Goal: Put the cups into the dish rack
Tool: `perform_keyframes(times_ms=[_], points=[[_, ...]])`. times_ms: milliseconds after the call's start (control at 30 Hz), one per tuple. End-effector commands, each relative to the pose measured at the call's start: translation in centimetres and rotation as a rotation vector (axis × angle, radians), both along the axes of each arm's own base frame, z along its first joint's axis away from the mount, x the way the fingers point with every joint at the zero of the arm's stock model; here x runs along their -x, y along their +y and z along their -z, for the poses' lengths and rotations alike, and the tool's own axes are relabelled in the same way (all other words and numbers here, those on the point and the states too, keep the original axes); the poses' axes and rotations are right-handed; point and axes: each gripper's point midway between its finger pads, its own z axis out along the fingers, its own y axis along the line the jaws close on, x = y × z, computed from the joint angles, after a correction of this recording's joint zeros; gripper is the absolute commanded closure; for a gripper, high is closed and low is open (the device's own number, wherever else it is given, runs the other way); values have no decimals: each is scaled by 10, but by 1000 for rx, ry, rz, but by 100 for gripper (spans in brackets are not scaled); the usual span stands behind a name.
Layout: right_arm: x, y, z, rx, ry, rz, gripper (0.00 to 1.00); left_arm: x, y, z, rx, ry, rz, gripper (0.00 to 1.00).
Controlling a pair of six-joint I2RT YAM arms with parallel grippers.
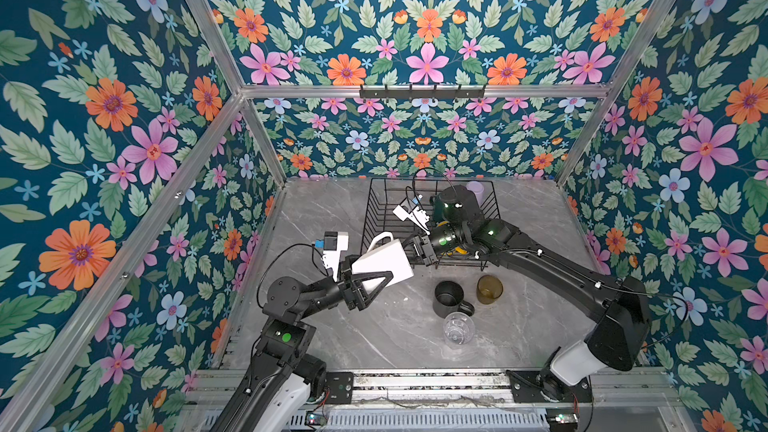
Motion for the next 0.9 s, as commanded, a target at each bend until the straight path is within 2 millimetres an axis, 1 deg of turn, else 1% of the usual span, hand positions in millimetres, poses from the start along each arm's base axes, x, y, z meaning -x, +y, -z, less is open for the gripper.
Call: perform_keyframes(times_ms=[0,33,133,200,300,400,500,600,700,767,867], points=[[3,2,11,47,12,18,100,1,4,-20,32,-106,-31,21],[3,2,12,49,13,19,100,0,4,-19,31,-104,-34,23],[2,2,13,57,15,24,100,-2,4,-18,31,-99,-44,36],[0,2,15,67,14,37,100,-3,4,-19,32,-100,-46,48],[-4,3,17,87,20,58,100,-4,5,-20,35,-99,-56,72],[-6,3,17,95,26,64,100,-4,6,-20,37,-98,-68,84],[-7,3,13,97,27,77,95,-6,8,-20,34,-94,-87,93],[-11,0,12,98,31,97,87,-9,11,-21,33,-88,-118,99],[-17,-3,10,97,38,123,78,-17,16,-23,29,-63,-174,100],[-19,-6,8,95,39,134,73,-20,18,-26,28,-60,-197,100],[-20,-8,3,84,38,140,70,-23,21,-30,27,-63,-230,100]])
